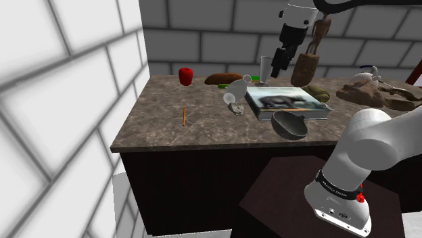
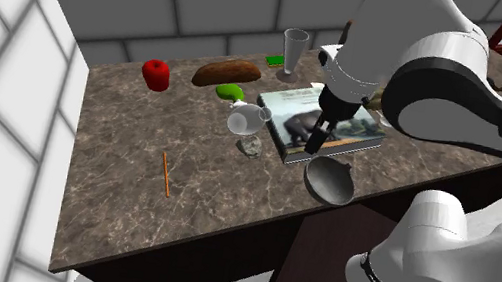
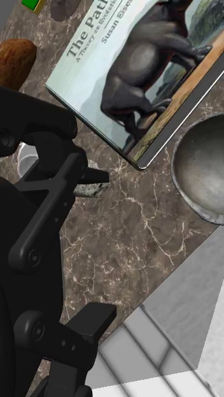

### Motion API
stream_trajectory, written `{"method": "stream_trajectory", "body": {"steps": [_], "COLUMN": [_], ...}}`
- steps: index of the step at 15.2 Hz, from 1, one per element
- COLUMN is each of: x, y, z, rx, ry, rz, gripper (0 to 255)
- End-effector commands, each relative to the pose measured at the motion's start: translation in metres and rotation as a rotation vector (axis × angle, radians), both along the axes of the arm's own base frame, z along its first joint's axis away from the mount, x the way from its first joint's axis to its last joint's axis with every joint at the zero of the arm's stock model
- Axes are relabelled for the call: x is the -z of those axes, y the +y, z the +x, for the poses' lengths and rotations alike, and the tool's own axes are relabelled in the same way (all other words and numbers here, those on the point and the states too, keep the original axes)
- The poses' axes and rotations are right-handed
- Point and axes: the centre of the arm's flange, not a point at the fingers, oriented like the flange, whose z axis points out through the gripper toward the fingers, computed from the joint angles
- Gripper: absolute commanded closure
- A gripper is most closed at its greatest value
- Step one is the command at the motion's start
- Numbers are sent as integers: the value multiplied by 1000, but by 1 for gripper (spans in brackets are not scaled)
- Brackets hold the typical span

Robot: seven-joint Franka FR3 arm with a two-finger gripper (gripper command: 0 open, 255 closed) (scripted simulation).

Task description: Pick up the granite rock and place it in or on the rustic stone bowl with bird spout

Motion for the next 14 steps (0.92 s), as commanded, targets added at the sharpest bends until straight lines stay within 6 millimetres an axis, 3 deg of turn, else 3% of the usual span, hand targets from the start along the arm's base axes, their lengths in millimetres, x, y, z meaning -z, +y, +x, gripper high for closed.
{"method": "stream_trajectory", "body": {"steps": [1, 7, 14], "x": [0, 54, 119], "y": [0, -63, -130], "z": [0, 17, 50], "rx": [0, -130, -283], "ry": [0, -49, -106], "rz": [0, 53, 116], "gripper": [0, 0, 0]}}
